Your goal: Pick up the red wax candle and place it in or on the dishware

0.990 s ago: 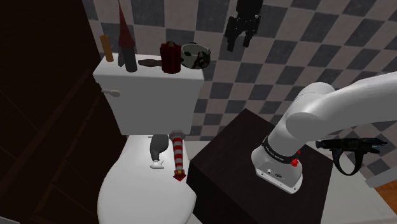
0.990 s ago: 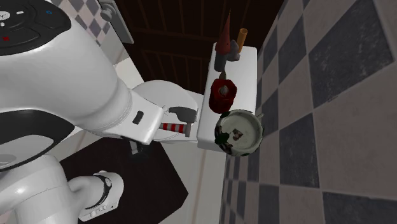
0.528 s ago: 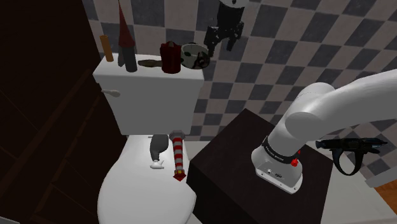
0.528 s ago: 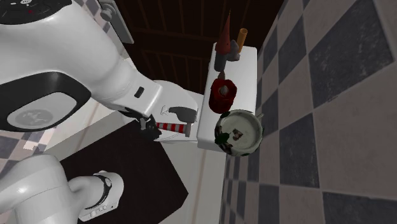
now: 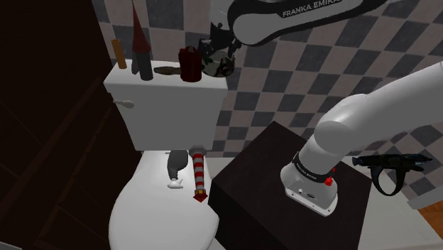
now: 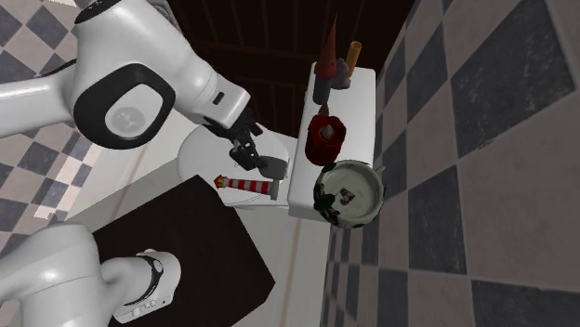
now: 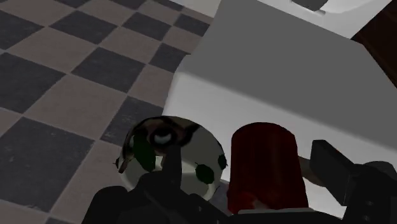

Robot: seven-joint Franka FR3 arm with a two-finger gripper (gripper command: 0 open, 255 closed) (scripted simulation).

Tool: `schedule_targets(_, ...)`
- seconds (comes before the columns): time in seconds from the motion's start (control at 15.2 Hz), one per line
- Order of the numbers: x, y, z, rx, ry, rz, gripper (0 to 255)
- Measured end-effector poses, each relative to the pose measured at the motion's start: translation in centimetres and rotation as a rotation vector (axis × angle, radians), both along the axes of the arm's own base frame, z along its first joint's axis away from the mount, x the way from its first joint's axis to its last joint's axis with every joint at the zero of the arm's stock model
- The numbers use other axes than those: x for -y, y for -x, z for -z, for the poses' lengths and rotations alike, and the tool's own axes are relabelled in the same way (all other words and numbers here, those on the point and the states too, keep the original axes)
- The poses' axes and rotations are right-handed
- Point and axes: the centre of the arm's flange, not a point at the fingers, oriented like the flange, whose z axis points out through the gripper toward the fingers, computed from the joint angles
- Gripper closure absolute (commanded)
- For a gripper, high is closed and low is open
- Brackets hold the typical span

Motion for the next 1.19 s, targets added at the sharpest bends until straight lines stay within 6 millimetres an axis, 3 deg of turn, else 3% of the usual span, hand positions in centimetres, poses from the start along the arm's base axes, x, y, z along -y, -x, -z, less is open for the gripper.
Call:
schedule_targets(0.66, -6.0, -9.9, 4.9, 0.311, 0.235, 0.171, 0)
schedule_targets(0.86, -6.5, -13.0, 5.6, 0.393, 0.292, 0.215, 0)
schedule_targets(1.19, -5.2, -14.7, 7.3, 0.416, 0.303, 0.225, 0)
